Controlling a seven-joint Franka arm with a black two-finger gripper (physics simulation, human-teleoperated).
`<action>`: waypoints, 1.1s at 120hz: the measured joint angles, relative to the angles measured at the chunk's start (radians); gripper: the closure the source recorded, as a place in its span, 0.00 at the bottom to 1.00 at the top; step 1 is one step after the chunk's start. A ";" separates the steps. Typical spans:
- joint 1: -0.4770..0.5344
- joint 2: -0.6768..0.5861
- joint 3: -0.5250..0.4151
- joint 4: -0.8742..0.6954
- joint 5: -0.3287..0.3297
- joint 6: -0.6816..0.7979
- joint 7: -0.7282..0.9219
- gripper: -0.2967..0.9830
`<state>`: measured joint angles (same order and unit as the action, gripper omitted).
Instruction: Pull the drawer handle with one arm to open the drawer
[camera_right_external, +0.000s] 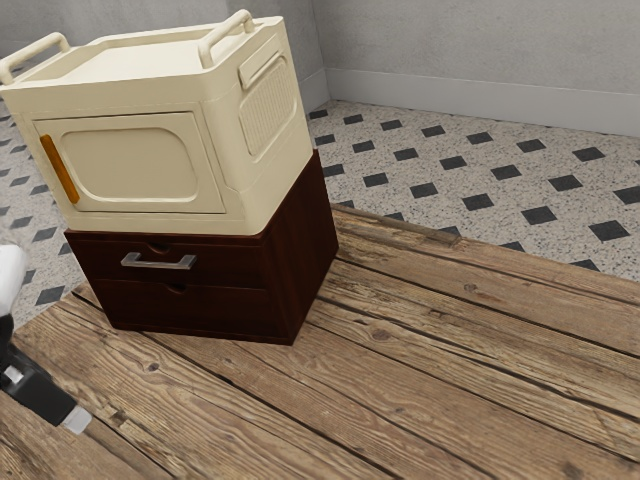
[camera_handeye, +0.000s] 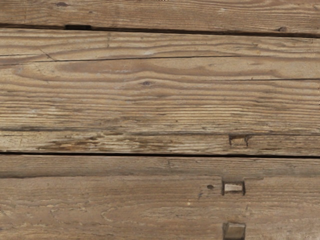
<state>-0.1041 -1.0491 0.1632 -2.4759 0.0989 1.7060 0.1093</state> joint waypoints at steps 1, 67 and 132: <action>0.001 0.000 -0.001 -0.002 0.001 0.004 0.018 0.23; 0.157 0.088 -0.059 0.016 0.009 0.098 0.822 0.23; 0.218 0.293 -0.057 0.083 0.013 0.312 1.113 0.23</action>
<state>0.1138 -0.7564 0.1057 -2.3932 0.1121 2.0177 1.2226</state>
